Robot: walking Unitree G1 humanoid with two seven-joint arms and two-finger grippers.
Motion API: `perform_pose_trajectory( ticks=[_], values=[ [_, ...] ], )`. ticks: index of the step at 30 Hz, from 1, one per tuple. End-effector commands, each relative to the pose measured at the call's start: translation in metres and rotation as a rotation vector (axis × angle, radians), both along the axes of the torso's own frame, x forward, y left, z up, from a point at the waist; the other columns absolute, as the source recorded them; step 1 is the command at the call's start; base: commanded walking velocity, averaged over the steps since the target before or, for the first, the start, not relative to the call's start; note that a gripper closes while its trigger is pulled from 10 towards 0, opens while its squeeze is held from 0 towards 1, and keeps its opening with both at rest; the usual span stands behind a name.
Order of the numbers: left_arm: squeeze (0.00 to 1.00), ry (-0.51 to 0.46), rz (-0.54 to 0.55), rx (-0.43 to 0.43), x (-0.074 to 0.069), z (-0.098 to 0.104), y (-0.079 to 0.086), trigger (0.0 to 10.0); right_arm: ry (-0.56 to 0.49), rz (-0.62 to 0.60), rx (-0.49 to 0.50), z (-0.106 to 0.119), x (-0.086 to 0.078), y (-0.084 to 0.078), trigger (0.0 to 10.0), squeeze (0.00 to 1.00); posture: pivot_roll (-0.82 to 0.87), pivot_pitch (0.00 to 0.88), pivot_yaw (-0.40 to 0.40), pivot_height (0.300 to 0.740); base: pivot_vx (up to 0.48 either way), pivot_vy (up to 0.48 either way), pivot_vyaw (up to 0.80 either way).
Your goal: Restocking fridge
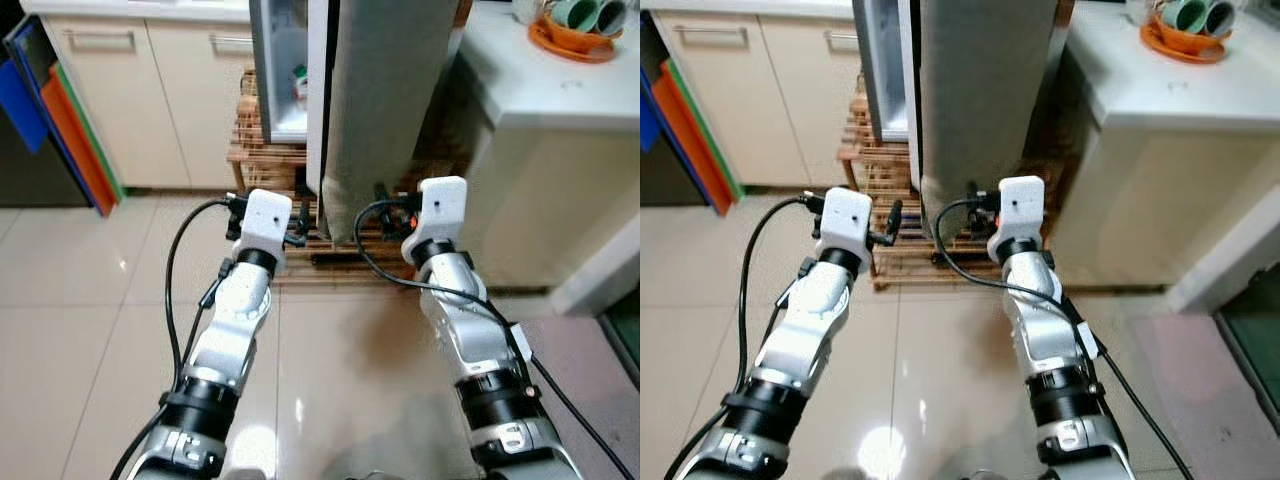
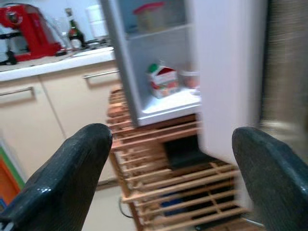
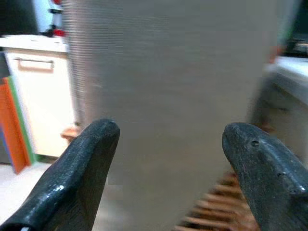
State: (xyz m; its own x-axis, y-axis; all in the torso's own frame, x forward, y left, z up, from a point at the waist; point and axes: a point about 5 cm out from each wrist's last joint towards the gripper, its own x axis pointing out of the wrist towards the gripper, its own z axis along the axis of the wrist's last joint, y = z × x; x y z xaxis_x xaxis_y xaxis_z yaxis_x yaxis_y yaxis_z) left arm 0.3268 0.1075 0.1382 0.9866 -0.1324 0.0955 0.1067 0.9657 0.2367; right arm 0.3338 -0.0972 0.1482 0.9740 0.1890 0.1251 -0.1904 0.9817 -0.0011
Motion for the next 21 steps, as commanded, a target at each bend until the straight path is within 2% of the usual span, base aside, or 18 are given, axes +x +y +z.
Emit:
perform_pose_trajectory(
  ticks=[1, 5, 11, 15, 18, 21],
  values=[
    [0.00, 0.004, 0.021, 0.002, 0.000, -0.001, 0.006, 10.0, 0.002, 0.020, 0.003, 0.001, 0.001, 0.004, 10.0, 0.00, 0.17, 0.059, -0.035, 0.740, 0.454, 0.000, 0.00],
    [0.00, -0.009, 0.024, -0.023, -0.001, 0.000, 0.006, 10.0, 0.013, 0.032, 0.026, 0.003, 0.003, 0.003, 10.0, 0.00, 0.17, 0.057, -0.037, 0.740, 0.277, 0.000, 0.00],
    [0.00, 0.000, 0.028, -0.028, -0.003, -0.002, 0.006, 10.0, 0.018, 0.045, 0.019, 0.006, 0.007, 0.003, 10.0, 0.00, 0.17, 0.059, -0.039, 0.740, 0.000, 0.000, 0.60],
    [0.00, 0.007, 0.026, -0.035, -0.004, -0.004, 0.005, 10.0, 0.017, 0.077, 0.005, 0.007, 0.012, 0.009, 10.0, 0.00, 0.17, 0.065, -0.042, 0.740, 0.000, 0.000, 0.59],
    [0.00, 0.013, 0.024, -0.038, -0.005, -0.005, 0.004, 10.0, 0.012, 0.121, -0.026, 0.009, 0.022, 0.019, 10.0, 0.00, 0.17, 0.070, -0.043, 0.740, 0.000, 0.000, 0.51],
    [0.00, 0.020, 0.015, -0.037, -0.006, -0.007, 0.001, 10.0, -0.010, 0.158, -0.012, 0.026, 0.040, 0.031, 10.0, 0.00, 0.18, 0.077, -0.050, 0.740, 0.000, 0.000, 0.00]
  ],
)
